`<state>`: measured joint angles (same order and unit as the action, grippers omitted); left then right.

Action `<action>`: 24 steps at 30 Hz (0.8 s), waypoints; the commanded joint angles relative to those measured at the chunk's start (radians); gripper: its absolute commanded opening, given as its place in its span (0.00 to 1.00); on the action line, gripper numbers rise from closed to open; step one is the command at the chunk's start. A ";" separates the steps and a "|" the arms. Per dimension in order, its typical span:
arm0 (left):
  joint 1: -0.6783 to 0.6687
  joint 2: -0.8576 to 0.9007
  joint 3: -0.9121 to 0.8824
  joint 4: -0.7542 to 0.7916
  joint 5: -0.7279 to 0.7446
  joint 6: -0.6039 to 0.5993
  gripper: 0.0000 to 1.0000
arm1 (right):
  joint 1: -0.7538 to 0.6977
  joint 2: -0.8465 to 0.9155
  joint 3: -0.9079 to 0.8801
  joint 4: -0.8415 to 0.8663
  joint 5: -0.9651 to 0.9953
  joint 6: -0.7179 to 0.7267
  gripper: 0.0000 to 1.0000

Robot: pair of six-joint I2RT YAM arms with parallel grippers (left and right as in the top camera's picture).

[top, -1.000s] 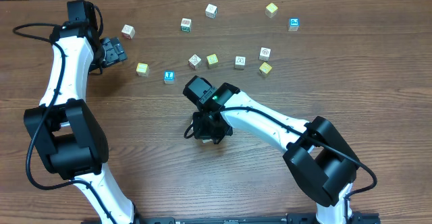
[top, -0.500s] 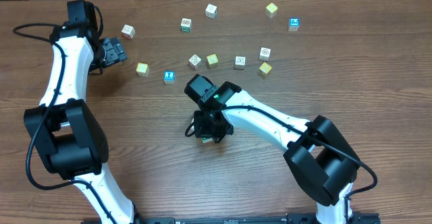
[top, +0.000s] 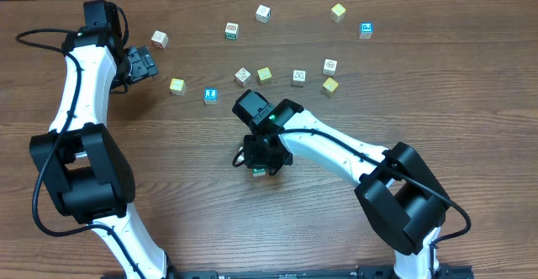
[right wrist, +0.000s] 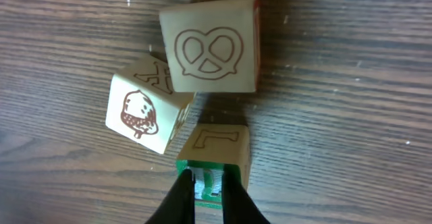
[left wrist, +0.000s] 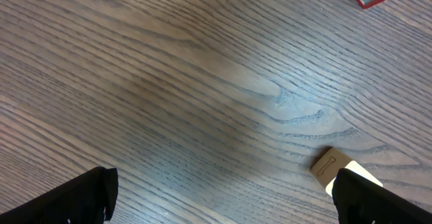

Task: Form a circle

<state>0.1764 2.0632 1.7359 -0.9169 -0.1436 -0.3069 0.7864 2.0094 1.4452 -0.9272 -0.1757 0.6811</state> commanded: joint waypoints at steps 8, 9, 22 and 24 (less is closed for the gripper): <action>-0.007 -0.010 -0.006 0.002 -0.005 0.008 1.00 | -0.004 0.000 -0.012 0.007 -0.015 -0.013 0.16; -0.007 -0.010 -0.006 0.002 -0.005 0.008 1.00 | -0.004 0.000 -0.012 0.013 -0.041 -0.032 0.16; -0.007 -0.010 -0.006 0.002 -0.005 0.008 0.99 | 0.000 0.000 -0.010 0.041 -0.072 -0.084 0.12; -0.007 -0.010 -0.006 0.002 -0.005 0.008 0.99 | -0.007 0.000 0.003 0.039 -0.071 -0.089 0.10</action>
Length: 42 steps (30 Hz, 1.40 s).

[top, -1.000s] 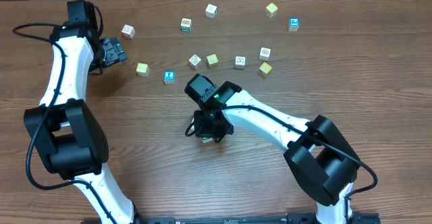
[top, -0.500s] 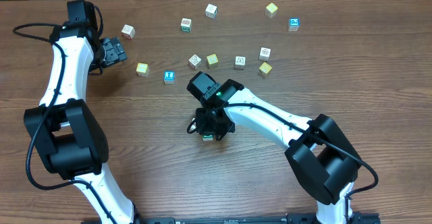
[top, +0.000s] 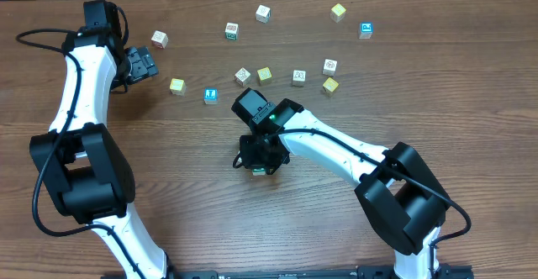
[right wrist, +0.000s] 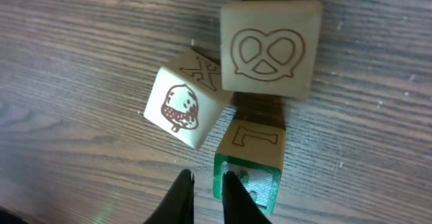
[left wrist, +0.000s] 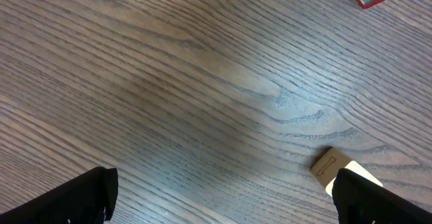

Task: Form a circle

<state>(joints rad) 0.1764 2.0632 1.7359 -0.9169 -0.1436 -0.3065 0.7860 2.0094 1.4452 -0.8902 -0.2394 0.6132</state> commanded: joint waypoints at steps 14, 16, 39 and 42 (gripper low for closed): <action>-0.007 -0.010 -0.006 0.002 -0.005 0.008 0.99 | -0.088 0.000 0.084 -0.194 0.056 -0.037 0.09; -0.007 -0.010 -0.006 0.002 -0.005 0.008 1.00 | -0.085 0.000 0.071 -0.191 0.067 -0.037 0.09; -0.007 -0.010 -0.006 0.002 -0.005 0.008 0.99 | -0.041 0.000 -0.019 -0.129 0.059 -0.036 0.08; -0.007 -0.010 -0.006 0.002 -0.005 0.008 0.99 | -0.041 0.000 -0.019 -0.118 0.059 -0.043 0.08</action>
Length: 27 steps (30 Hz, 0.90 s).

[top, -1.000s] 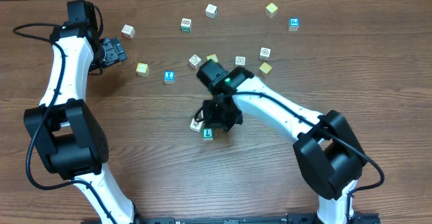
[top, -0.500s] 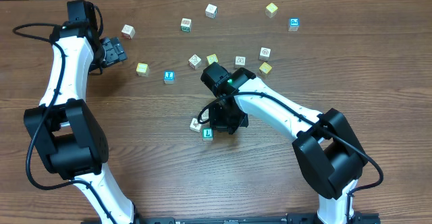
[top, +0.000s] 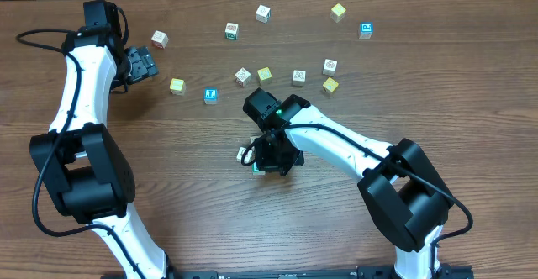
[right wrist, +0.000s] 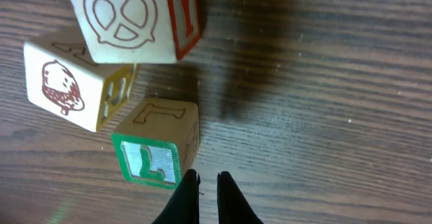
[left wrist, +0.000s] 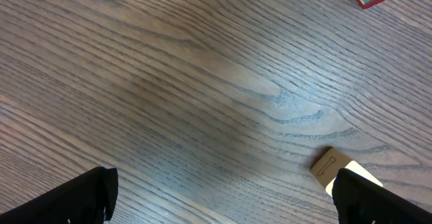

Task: Form a circle
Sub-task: 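Open the right gripper and lift away from the L block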

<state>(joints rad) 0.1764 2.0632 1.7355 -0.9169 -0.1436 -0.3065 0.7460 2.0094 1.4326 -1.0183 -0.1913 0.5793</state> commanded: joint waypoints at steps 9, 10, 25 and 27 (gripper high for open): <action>-0.007 -0.010 -0.006 0.002 -0.005 0.008 0.99 | -0.001 0.000 -0.006 0.039 -0.002 -0.041 0.08; -0.007 -0.010 -0.006 0.002 -0.005 0.008 0.99 | -0.001 0.000 -0.006 0.041 -0.005 -0.046 0.08; -0.007 -0.010 -0.006 0.002 -0.005 0.008 1.00 | -0.001 0.000 -0.006 -0.033 0.010 0.000 0.09; -0.007 -0.010 -0.006 0.002 -0.005 0.008 1.00 | -0.001 0.000 -0.006 -0.053 0.055 0.000 0.06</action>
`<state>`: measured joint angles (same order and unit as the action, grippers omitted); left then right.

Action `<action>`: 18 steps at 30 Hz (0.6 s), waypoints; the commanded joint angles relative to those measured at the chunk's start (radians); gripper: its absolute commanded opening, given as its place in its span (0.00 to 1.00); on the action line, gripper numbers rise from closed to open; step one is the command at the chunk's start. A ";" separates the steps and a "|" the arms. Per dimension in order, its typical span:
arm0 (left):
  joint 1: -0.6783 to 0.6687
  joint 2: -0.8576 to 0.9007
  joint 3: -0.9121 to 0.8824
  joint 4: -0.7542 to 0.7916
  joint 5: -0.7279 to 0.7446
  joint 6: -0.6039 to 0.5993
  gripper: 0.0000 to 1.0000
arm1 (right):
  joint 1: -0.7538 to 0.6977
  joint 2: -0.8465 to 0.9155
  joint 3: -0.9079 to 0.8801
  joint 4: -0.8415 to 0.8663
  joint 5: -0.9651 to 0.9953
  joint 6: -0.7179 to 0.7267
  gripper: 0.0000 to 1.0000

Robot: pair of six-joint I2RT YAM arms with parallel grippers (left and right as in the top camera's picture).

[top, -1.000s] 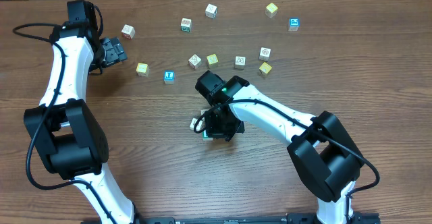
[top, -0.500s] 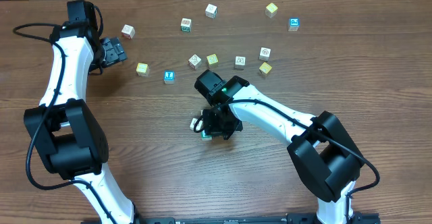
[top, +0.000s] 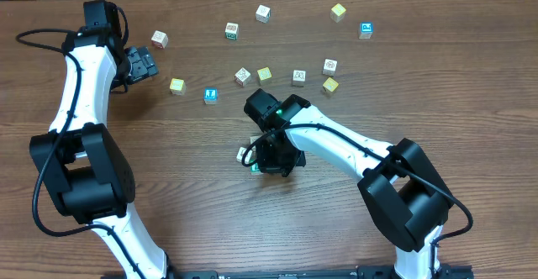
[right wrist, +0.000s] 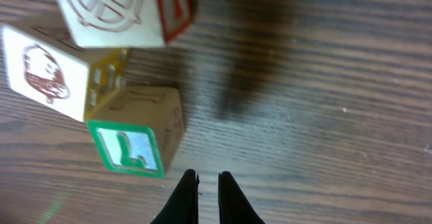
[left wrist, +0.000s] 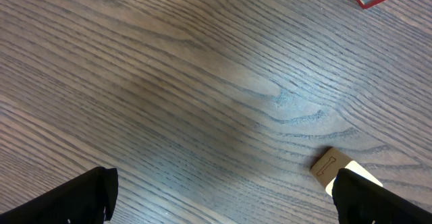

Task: Form a circle
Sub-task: 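Open the right gripper and lift away from the L block, then swing the right arm up to the blocks at the upper right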

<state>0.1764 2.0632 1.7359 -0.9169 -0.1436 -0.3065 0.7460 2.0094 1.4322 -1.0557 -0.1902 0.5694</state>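
Three wooden blocks sit in a cluster in the right wrist view: a pretzel block with a red side (right wrist: 118,11), an acorn block (right wrist: 61,72) and a green-framed L block (right wrist: 135,140). My right gripper (right wrist: 207,180) is shut just right of the L block, with nothing between its tips. From overhead it is at the table's middle (top: 269,163), with the cluster (top: 246,155) peeking out on its left. My left gripper (top: 139,64) hangs at the far left, open and empty, with a tan block (left wrist: 332,164) by its right finger (left wrist: 378,197).
Several more blocks are scattered across the far half of the table, among them a blue one (top: 210,95), a yellow one (top: 176,86) and a white one (top: 159,39). A red-and-white block corner shows in the left wrist view.
The right gripper has shifted a little to the right of the L block, so the three blocks lie further left in its view. The left arm has not moved.
The right gripper's shut tips were first on the green L block, then at that block's left edge with the cluster turned. Later they stood at the block's right corner, and now they are clear of it on the right. The left gripper stayed open and still.
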 commanded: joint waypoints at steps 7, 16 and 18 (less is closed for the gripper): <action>-0.007 -0.010 -0.006 0.002 -0.005 0.008 0.99 | -0.072 -0.001 0.040 -0.066 0.130 -0.002 0.06; -0.007 -0.010 -0.006 0.002 -0.005 0.008 0.99 | -0.208 0.000 0.042 -0.065 0.183 -0.002 0.21; -0.007 -0.010 -0.006 0.002 -0.005 0.008 0.99 | -0.224 0.000 0.042 -0.065 0.186 -0.002 0.23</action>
<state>0.1764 2.0632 1.7355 -0.9169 -0.1436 -0.3065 0.5446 2.0094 1.4452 -1.1206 -0.0364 0.5678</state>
